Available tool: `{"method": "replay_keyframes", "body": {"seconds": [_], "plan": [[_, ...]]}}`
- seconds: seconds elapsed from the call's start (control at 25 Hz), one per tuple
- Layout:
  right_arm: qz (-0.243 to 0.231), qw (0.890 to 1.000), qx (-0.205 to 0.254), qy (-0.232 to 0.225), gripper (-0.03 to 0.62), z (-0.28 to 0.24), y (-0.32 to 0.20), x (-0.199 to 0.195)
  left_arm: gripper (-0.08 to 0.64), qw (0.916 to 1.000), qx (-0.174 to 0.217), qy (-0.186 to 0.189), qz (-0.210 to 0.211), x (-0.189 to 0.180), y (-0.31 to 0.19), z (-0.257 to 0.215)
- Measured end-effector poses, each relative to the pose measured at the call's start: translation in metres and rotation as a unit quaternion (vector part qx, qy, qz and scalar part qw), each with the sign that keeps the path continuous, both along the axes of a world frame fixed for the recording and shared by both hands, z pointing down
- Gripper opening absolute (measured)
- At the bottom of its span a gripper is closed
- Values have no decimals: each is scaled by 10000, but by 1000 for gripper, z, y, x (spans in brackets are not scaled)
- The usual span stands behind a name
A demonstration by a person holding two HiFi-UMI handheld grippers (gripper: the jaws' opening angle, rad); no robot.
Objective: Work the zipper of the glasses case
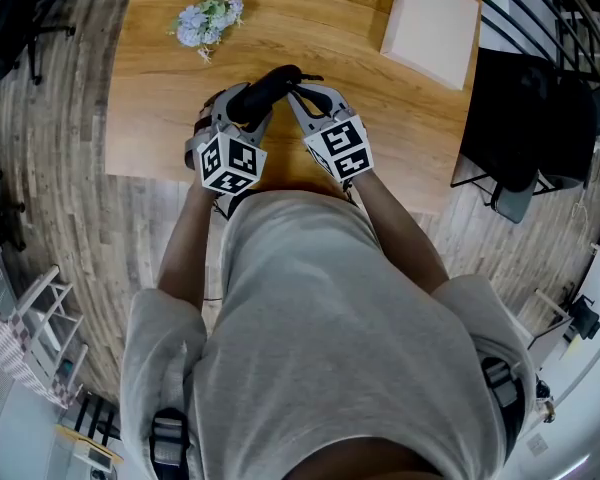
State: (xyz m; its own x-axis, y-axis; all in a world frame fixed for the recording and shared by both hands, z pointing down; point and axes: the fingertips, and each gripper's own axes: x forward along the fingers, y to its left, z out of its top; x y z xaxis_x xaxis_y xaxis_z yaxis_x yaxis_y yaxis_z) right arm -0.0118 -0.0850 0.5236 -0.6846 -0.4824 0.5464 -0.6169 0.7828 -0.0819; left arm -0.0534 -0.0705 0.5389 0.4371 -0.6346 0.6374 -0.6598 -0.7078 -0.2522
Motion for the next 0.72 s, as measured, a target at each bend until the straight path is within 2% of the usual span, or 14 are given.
{"method": "replay_keyframes", "body": {"seconds": [0.44, 0.56, 0.72], "plan": [[149, 9998, -5, -124, 28, 1, -7, 4, 273, 10000, -45, -21, 37, 2, -1, 3], [50, 9998, 3, -171, 26, -1, -6, 1, 273, 10000, -74, -39, 43, 2, 0, 6], [-129, 9999, 54, 30, 26, 1, -3, 1, 273, 9999, -114, -82, -7, 1, 1, 9]]}}
